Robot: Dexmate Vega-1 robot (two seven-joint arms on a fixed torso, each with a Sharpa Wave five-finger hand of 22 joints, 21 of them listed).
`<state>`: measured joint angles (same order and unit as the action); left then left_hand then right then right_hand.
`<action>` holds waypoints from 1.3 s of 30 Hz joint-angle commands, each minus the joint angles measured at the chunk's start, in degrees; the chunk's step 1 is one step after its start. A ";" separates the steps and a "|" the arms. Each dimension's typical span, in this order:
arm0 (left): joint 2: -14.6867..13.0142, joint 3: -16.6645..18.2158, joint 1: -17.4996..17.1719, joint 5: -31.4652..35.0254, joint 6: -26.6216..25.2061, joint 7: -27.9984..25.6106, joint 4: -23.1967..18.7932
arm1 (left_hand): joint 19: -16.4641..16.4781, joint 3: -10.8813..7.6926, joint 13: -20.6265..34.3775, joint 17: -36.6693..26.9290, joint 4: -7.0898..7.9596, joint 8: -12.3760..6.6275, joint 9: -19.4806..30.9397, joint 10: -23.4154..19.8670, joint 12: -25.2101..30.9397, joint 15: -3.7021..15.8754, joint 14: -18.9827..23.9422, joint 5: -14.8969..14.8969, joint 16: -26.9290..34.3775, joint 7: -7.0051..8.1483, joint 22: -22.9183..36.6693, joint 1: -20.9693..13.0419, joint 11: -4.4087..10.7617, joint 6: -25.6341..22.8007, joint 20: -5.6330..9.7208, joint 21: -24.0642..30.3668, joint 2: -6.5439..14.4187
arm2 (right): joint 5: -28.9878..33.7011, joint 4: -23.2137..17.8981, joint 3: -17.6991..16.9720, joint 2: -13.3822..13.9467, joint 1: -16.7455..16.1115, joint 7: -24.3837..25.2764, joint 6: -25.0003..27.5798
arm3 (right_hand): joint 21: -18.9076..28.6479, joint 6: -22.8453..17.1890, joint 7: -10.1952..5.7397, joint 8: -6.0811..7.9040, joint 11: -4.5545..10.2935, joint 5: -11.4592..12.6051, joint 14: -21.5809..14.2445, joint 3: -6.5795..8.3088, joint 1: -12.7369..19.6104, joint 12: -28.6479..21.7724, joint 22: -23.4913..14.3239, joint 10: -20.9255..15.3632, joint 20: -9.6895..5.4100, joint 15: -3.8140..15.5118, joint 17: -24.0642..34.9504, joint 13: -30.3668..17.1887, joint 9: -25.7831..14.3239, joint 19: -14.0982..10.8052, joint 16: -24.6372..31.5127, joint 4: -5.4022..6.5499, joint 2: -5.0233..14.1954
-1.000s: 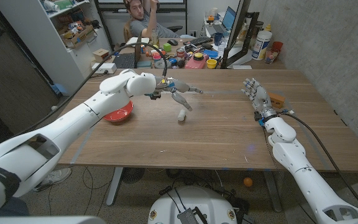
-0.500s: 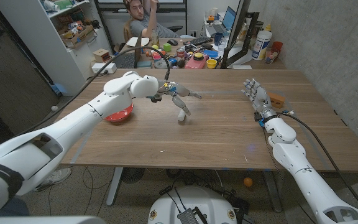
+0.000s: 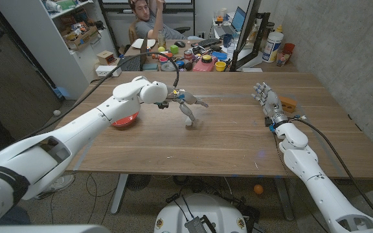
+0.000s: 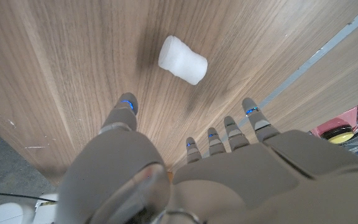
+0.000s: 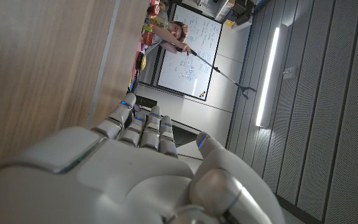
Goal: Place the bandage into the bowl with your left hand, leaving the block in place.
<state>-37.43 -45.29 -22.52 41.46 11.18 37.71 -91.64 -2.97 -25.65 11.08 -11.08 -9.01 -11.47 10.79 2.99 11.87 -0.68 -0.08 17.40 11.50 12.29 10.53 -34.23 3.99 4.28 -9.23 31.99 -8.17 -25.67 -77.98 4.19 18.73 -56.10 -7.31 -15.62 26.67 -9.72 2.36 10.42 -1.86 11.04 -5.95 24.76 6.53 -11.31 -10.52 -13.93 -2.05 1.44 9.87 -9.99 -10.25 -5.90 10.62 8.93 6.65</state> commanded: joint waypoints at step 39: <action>-1.18 -2.98 -1.57 8.75 -6.72 11.13 -8.62 | 27.59 3.70 1.95 -3.19 0.99 -3.51 0.72 -10.91 4.27 5.78 17.16 1.55 5.09 0.08 -0.09 -9.65 0.80 -11.73 3.72 5.99 2.15 | 0.10 0.55 -0.52 -0.17 -0.14 0.39 -0.17 | -0.79 -0.93 0.05 0.34 0.21 0.31 -0.67 0.43 -0.67 -0.50 -0.22 -0.86 -1.70 -0.17 0.12 -0.28 -0.11 -0.65 -0.06 -0.01 2.90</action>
<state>-38.29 -47.64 -22.87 45.18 5.80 48.68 -97.68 21.81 -22.26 12.47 -13.57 -7.82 -13.66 11.21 -5.96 15.02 2.31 15.15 18.68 16.04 12.31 10.39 -42.10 4.33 -3.85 -6.94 37.20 -6.44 -25.53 -76.70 4.03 18.44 -55.45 -7.27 -15.85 26.05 -10.06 2.64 10.42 -1.54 11.04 -5.94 24.76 6.29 -11.31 -10.52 -14.23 -2.05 1.44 9.88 -9.99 -10.25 -5.89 10.62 8.93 6.41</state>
